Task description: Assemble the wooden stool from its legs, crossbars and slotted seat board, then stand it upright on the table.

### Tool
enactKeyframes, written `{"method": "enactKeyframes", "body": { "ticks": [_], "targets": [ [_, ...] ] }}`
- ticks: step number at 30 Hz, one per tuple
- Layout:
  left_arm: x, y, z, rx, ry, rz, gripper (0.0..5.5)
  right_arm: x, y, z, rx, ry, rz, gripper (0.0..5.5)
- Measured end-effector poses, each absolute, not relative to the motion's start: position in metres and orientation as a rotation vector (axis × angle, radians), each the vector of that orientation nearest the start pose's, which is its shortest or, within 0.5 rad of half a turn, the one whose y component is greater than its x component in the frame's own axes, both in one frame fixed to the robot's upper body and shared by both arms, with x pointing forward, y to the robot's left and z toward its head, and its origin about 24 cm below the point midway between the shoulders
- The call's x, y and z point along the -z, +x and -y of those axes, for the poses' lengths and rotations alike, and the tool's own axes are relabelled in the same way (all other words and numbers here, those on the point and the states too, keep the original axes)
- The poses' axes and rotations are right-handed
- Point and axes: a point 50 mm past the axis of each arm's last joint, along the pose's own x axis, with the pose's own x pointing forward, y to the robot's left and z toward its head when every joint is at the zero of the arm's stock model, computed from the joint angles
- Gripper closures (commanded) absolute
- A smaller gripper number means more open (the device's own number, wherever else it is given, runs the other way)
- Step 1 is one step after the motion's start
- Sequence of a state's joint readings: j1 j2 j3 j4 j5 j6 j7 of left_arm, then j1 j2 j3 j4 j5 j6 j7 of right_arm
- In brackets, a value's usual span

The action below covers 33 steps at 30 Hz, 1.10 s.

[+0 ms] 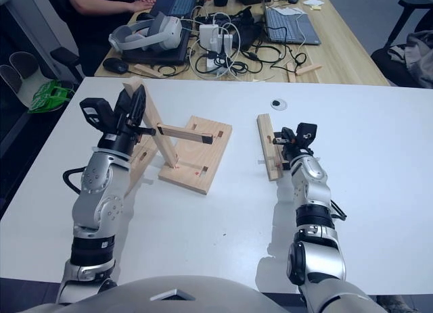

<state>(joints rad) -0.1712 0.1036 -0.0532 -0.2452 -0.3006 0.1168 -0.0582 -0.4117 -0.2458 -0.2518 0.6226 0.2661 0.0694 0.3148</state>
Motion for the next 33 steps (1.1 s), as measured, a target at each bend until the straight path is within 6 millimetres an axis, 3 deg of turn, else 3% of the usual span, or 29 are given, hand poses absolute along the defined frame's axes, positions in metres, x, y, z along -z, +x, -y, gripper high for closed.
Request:
{"method": "enactKeyframes", "body": {
  "ticks": [7,15,18,25,33],
  "targets": [
    [-0.129,0.292,-0.13,0.27,-0.16,0.31,4.49,-0.031,0.324,0.229,-0.07,0.173,-0.186,5.5],
    [-0.124,0.241,-0.141,0.365,-0.136,0.235,4.49,-0.032,0.324,0.231,-0.062,0.174,-0.175,5.5],
    [-0.121,0.232,-0.145,0.367,-0.129,0.215,4.49,-0.033,0.324,0.231,-0.062,0.174,-0.174,5.5],
    [-0.122,0.233,-0.141,0.375,-0.088,0.191,4.49,-0.033,0.324,0.231,-0.062,0.173,-0.173,5.5],
    [-0.139,0.249,-0.126,0.401,-0.058,0.105,4.49,-0.033,0.324,0.231,-0.062,0.173,-0.173,5.5]
  ]
}}
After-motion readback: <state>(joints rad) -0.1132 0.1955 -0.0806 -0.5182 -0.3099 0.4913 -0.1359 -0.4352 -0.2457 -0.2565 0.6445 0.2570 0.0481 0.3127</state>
